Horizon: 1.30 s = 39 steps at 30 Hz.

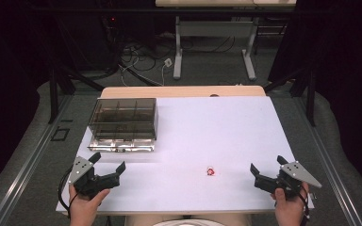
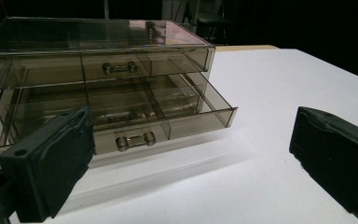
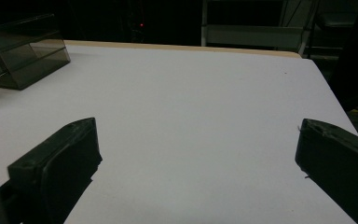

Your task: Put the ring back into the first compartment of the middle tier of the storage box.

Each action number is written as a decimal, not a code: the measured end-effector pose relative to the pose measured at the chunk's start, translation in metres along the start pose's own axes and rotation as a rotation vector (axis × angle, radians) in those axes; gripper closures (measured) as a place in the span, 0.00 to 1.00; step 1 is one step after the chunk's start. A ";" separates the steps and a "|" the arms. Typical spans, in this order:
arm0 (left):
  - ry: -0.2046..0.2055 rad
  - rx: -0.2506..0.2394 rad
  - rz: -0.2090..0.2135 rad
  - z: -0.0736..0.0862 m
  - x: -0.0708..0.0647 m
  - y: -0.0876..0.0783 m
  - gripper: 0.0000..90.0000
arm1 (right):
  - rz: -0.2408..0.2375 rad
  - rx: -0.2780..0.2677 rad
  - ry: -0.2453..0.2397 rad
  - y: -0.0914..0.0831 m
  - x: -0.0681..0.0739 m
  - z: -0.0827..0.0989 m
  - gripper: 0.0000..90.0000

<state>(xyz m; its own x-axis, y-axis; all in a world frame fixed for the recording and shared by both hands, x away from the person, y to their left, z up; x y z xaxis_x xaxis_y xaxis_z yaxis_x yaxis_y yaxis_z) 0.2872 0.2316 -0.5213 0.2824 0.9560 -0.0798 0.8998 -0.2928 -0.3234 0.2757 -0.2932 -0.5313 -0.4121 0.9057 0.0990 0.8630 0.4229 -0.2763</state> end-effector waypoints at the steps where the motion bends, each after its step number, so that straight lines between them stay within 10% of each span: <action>1: -0.001 0.003 0.005 0.000 -0.002 0.001 0.00 | 0.004 0.006 0.004 0.000 0.000 0.001 0.00; 19: -0.057 0.003 0.059 -0.015 -0.022 0.012 0.00 | 0.012 0.036 -0.005 0.004 0.001 0.003 0.00; 39: 0.008 0.029 0.173 -0.046 -0.081 0.050 0.00 | 0.010 0.044 0.008 0.006 0.001 0.004 0.00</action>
<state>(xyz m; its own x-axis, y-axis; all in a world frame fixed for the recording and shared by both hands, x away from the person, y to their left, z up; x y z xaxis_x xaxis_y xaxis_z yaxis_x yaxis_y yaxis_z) 0.3242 0.1384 -0.4876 0.4355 0.8909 -0.1290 0.8274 -0.4526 -0.3325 0.2793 -0.2900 -0.5369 -0.4010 0.9102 0.1038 0.8532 0.4123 -0.3194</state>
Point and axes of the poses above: each handheld gripper's, and its own axes: y roughly forward along the jaws, z roughly out of its underside, x roughly to its left, the point moved 3 cm from there along y, roughly forward along the jaws, and after that the axes turned 10 degrees about -z, right-handed, at the moved point
